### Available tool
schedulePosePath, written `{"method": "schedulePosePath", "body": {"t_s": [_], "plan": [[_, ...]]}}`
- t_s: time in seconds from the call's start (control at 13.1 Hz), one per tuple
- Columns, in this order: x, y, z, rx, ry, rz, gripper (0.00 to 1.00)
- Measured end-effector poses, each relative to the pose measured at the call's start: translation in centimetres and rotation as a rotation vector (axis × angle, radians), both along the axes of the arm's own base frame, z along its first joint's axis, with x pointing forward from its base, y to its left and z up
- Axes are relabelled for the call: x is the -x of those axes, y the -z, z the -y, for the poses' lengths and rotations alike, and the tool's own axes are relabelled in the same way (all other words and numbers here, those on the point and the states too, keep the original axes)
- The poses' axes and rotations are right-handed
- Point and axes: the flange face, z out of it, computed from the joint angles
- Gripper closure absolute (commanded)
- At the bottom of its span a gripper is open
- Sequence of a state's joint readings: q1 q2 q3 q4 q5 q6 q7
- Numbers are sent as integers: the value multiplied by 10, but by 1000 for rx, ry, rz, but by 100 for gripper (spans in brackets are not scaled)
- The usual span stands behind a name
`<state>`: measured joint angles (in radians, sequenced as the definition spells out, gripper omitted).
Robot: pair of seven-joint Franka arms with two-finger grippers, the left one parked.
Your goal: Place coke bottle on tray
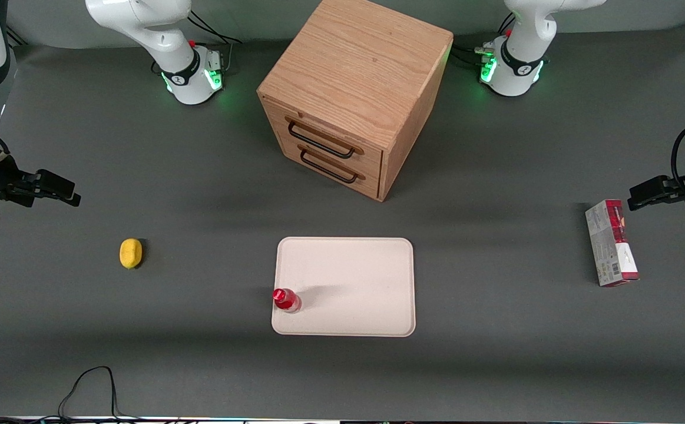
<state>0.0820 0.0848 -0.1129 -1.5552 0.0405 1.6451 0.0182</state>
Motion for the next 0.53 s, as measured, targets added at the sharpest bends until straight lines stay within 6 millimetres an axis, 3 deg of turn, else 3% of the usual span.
{"method": "schedulePosePath", "body": {"t_s": [0.53], "plan": [[1,0,4,41,-6,-6,0]]}}
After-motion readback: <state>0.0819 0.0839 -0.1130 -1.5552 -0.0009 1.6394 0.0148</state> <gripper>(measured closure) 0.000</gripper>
